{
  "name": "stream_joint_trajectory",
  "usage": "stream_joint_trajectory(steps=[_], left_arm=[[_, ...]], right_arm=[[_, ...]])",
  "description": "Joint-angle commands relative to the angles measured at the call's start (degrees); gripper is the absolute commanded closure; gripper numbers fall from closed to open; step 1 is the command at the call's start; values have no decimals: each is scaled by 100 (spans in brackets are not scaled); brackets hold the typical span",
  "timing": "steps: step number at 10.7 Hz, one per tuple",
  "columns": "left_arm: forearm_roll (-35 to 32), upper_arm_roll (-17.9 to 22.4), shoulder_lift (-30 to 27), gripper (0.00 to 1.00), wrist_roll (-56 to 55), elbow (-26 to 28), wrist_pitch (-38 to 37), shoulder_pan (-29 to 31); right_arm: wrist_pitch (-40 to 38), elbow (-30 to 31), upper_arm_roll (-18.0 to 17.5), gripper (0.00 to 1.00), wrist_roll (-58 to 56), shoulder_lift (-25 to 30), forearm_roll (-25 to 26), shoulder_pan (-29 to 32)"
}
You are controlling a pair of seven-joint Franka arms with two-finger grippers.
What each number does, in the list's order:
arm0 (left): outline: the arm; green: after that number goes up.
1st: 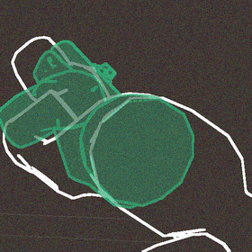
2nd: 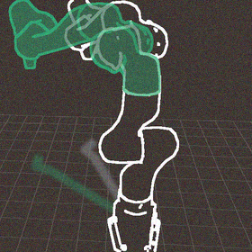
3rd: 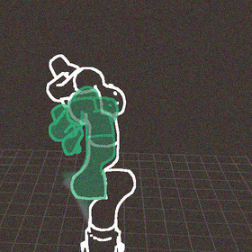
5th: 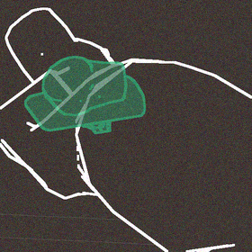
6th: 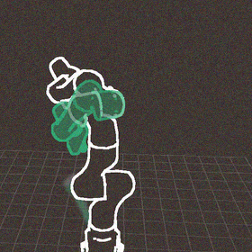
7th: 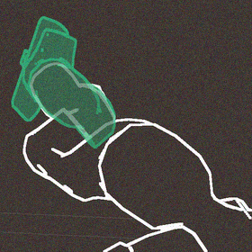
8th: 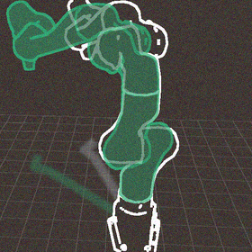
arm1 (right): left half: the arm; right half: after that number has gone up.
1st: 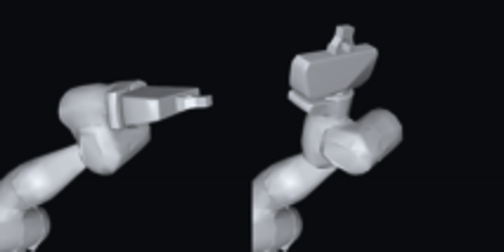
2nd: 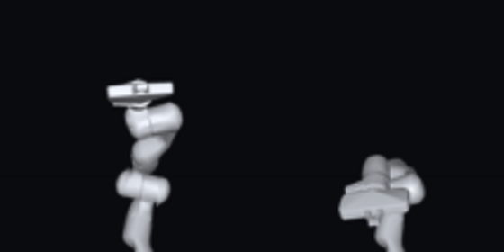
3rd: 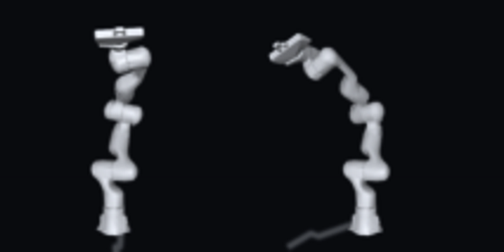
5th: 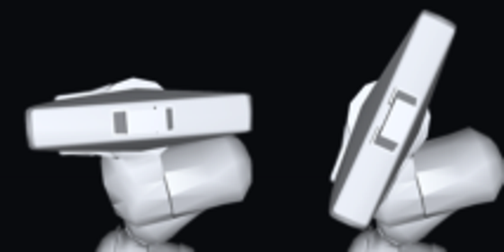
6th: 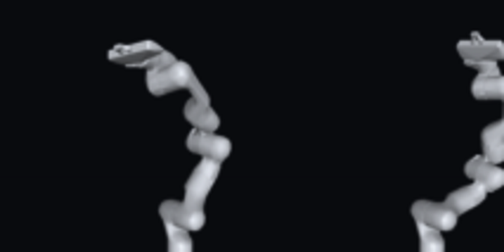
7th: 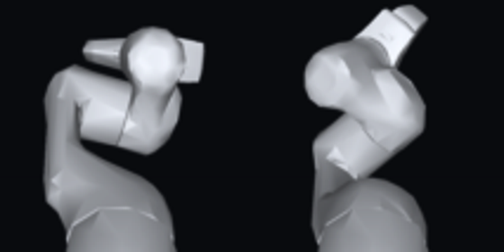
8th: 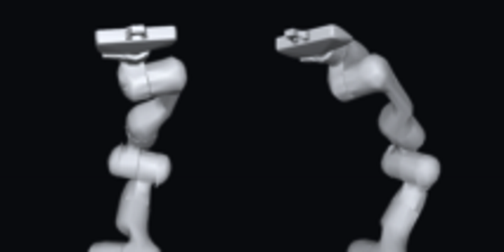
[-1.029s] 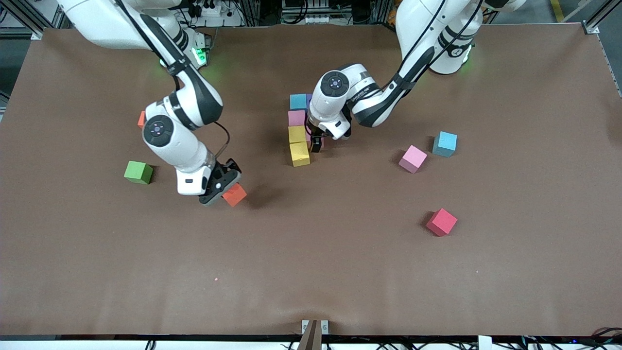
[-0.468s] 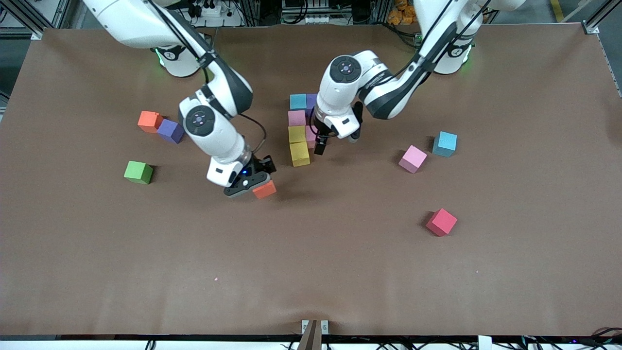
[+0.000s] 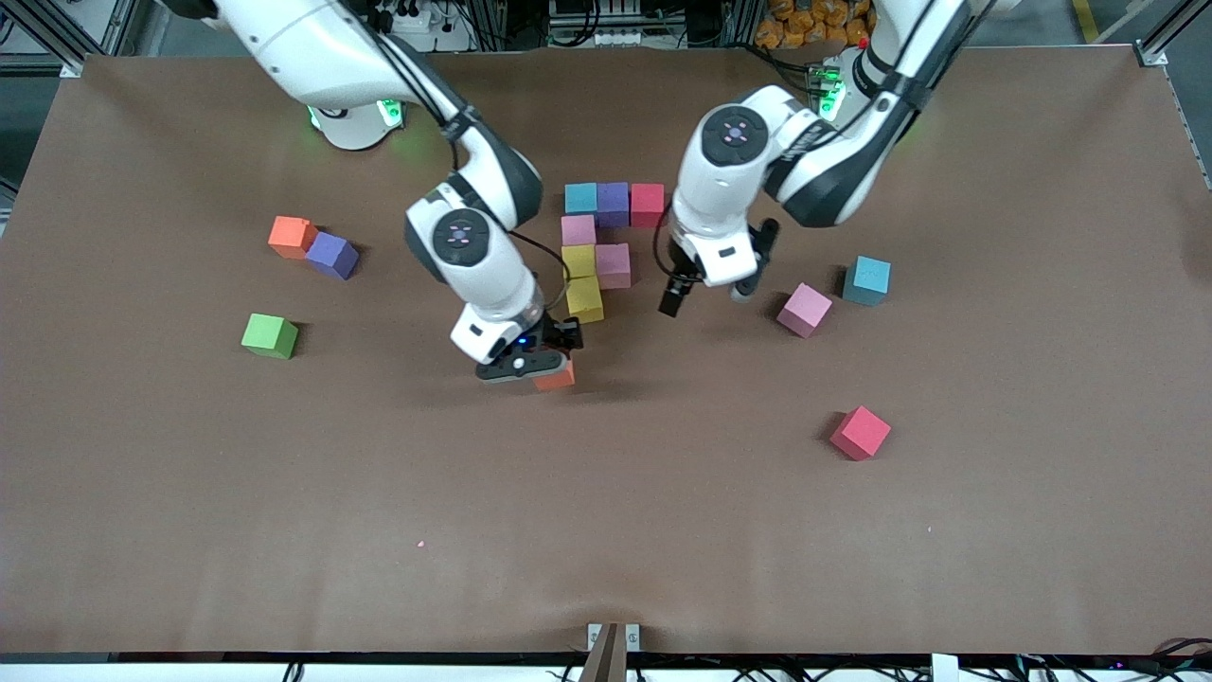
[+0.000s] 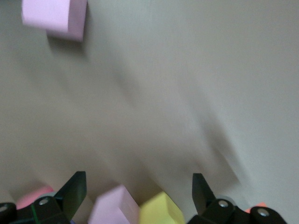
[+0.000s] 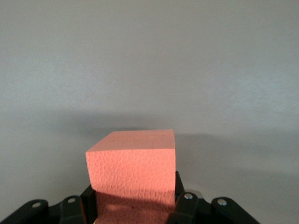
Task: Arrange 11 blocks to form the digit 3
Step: 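Carry orange to the column with the right gripper while the left gripper withdraws, then place orange below yellow with the right gripper while the left gripper grasps pink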
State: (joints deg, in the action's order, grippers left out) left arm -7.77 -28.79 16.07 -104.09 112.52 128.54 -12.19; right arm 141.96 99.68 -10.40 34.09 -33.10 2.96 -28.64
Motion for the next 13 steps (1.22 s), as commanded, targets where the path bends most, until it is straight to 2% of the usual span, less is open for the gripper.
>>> stream_joint_trajectory(steps=[1, 4, 7, 8, 10, 13], left_arm=[[74, -215, -350, 0, 1744, 208, -617, 733], [13, -583, -342, 0, 4031, 427, -936, 1690], [-277, -584, -184, 0, 5999, 638, -892, 2360], [-382, -584, -105, 0, 6188, 718, -866, 2440], [-244, -584, 18, 0, 6007, 911, -551, 2580], [-129, -584, 54, 0, 3886, 1211, -92, 2546]], right_arm=[[-82, -327, 187, 77, 562, -371, 73, -466], [-55, -300, 292, 77, 879, -425, 29, -800], [-116, -221, 310, 77, 1065, -399, 29, -881], [-108, -82, 310, 76, 1065, -355, 29, -872], [-99, 43, 310, 77, 1039, -276, 29, -880], [-55, 43, 310, 76, 995, -319, 29, -854]])
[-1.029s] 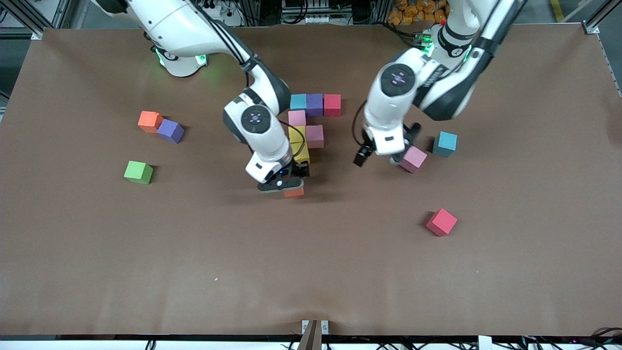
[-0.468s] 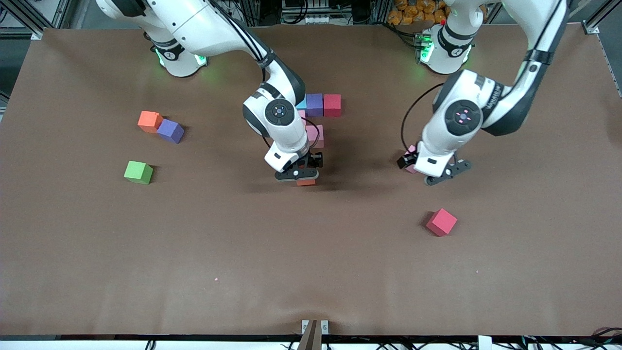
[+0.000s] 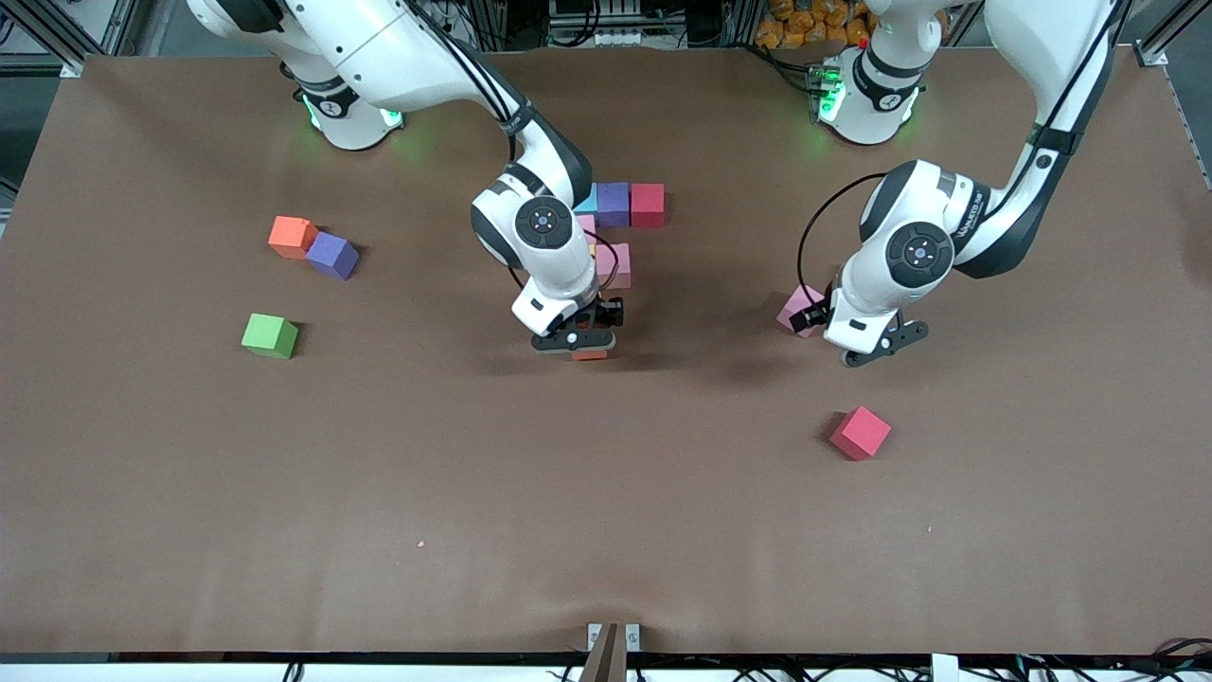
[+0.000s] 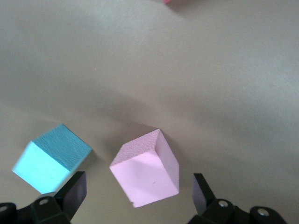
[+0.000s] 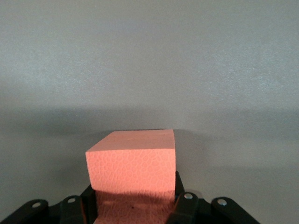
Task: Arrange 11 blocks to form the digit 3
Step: 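Place orange below yellow with the right gripper while the left gripper grasps pink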
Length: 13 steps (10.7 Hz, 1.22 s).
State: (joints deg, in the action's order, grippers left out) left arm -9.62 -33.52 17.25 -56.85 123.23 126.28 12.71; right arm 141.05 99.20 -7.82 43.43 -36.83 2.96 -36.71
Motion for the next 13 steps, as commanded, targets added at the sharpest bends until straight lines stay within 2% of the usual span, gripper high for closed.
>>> stream_joint_trajectory(steps=[1, 3, 5, 9, 12, 13], left_arm=[[56, -111, -55, 0, -1437, 149, 133, -22], [13, -102, -47, 0, -2536, 376, 360, -225], [4, -93, -47, 0, -2726, 622, 695, -208], [4, -75, 24, 0, -2779, 702, 705, -155], [-40, -75, 120, 0, -2779, 694, 713, -164], [-249, -75, 173, 0, -2779, 694, 731, -155]], right_arm=[[37, 90, 53, 76, 61, 36, 29, -55], [-24, 108, 53, 76, 35, 62, 29, -46], [36, 99, 53, 76, -1, 18, 29, -46], [37, 99, 53, 75, -10, -25, 29, -64], [46, 99, 53, 58, -1, -78, 29, -82], [46, 90, 53, 55, 8, -78, 29, -82]])
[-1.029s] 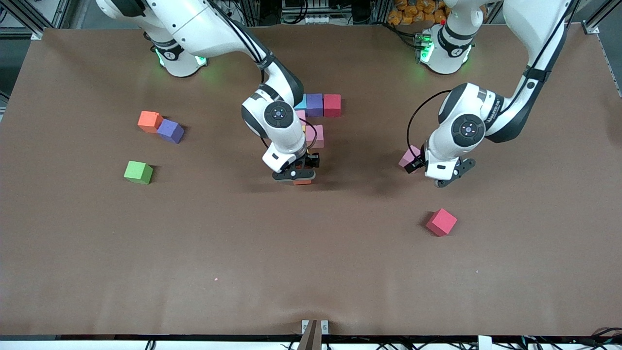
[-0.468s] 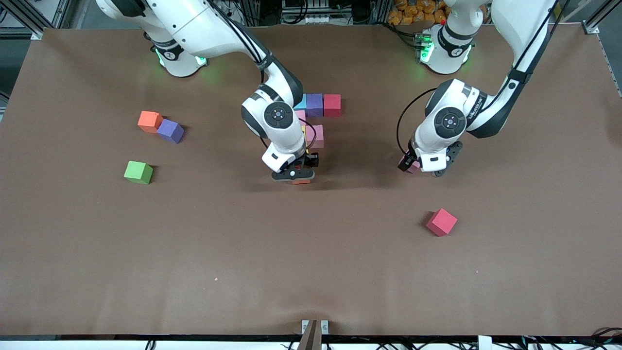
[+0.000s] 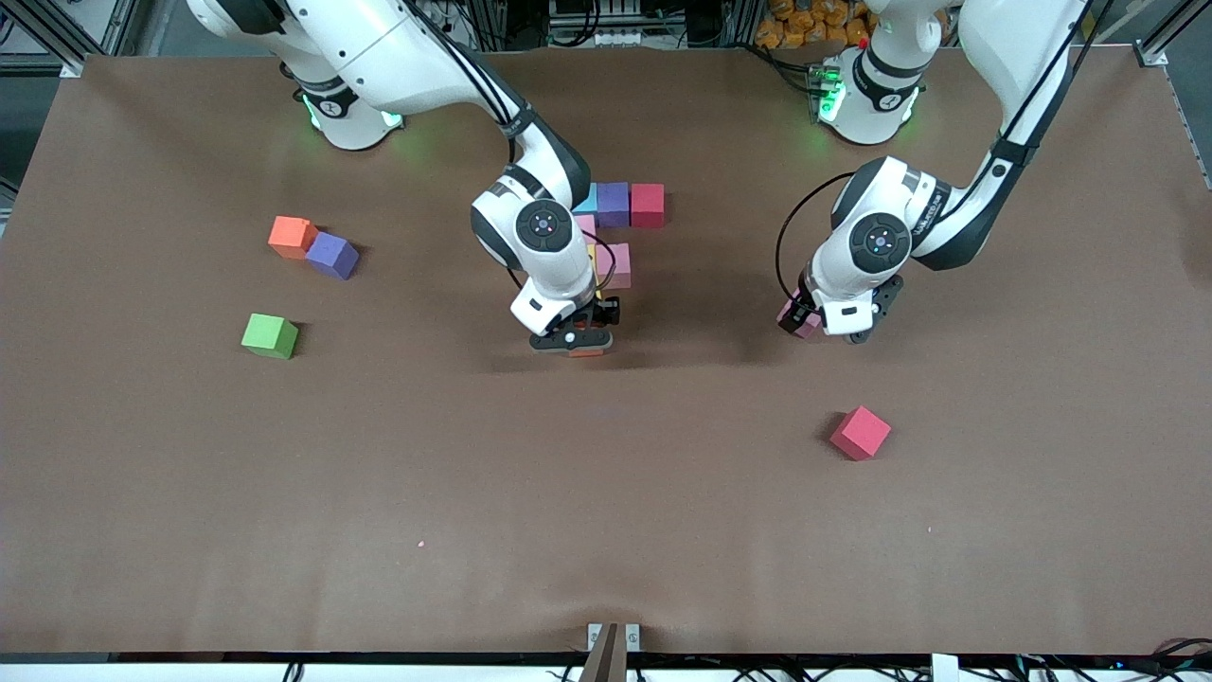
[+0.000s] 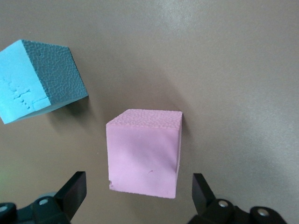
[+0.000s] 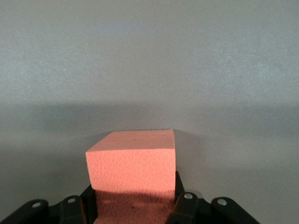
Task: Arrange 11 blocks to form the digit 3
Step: 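Place orange below yellow with the right gripper while the left gripper grasps pink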
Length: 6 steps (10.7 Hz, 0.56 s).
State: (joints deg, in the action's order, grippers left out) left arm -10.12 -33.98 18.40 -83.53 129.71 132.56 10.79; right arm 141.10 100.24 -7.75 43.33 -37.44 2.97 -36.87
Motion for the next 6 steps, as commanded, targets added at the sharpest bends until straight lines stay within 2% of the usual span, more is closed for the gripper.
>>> stream_joint_trajectory(steps=[1, 4, 6], left_arm=[[-323, -21, 119, 0, -129, 46, 121, 55], [-368, -21, 190, 0, -138, 19, 129, 134], [-368, -21, 321, 26, -138, -25, 165, 273]], right_arm=[[32, -14, 45, 55, 18, 0, 29, -57], [49, -49, 36, 57, 9, 0, 2, -48], [49, -49, 36, 57, 9, 0, 2, -48]])
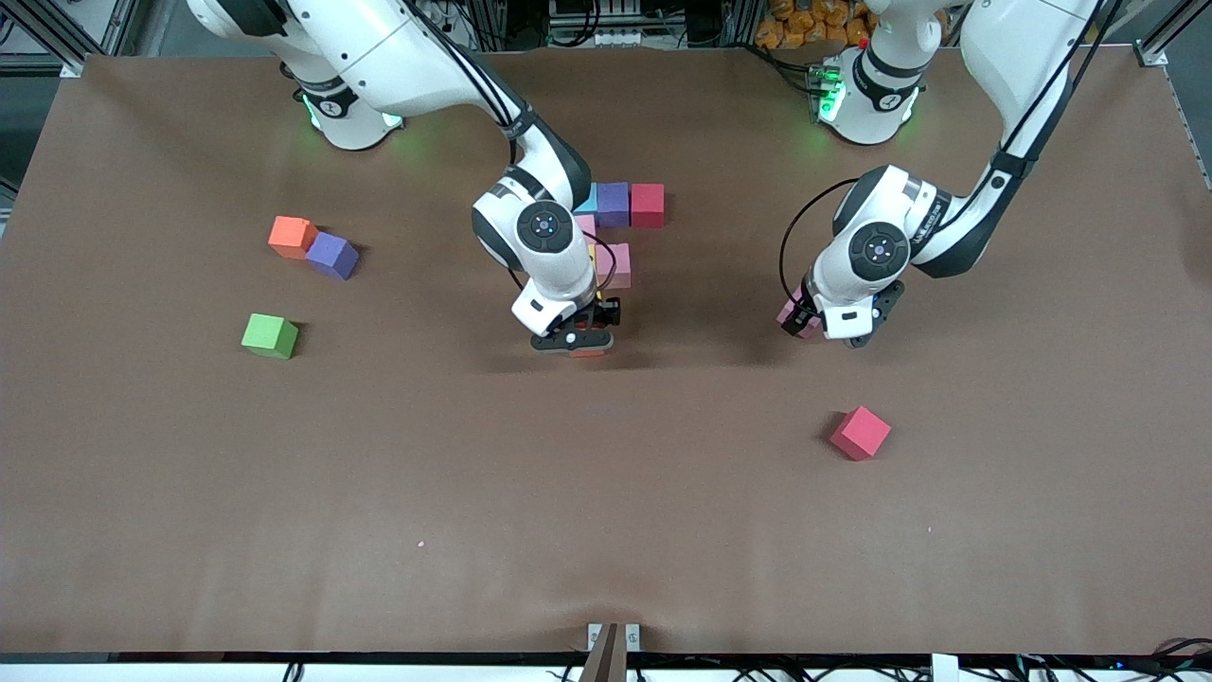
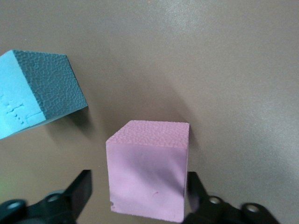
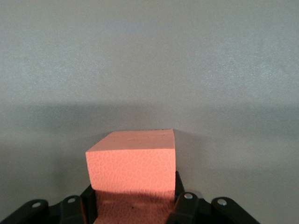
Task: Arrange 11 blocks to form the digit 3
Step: 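Place orange below yellow with the right gripper while the left gripper grasps pink, then carry pink to the column with the left gripper while the right gripper retracts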
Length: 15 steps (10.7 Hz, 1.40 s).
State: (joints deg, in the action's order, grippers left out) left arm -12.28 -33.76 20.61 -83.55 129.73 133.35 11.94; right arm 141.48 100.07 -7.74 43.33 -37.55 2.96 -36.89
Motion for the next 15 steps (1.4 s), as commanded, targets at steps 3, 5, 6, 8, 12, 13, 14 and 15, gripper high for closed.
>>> stream_joint_trajectory(steps=[3, 5, 6, 8, 12, 13, 14, 15], left_arm=[[-152, -43, 258, 48, -223, -158, 85, 150], [-135, -52, 233, 80, -441, -237, 68, 159], [-143, -87, 206, 92, -948, -316, 51, 98], [-126, -184, 206, 100, -1898, -535, 42, -401], [58, -193, 206, 100, -2324, -695, 42, -798], [215, -193, 145, 100, -2376, -738, 42, -947], [408, -184, 101, 100, -2481, -791, 42, -1148], [558, -158, 57, 100, -2604, -826, 42, -1342]], right_arm=[[-58, -23, 36, 0, -17, 28, 20, -12], [-68, -23, 36, 0, -9, 125, 11, 15], [-68, -23, 36, 0, 35, 238, 11, -2], [-68, -6, 27, 0, -26, 606, 20, 181], [-550, 29, 27, 0, -401, 1669, -6, 1093], [-734, 108, 27, 0, -865, 1959, -6, 1401], [-875, 135, 27, 0, -1244, 2188, -6, 1691], [-1242, 126, 27, 0, -1518, 2460, -6, 1911]])
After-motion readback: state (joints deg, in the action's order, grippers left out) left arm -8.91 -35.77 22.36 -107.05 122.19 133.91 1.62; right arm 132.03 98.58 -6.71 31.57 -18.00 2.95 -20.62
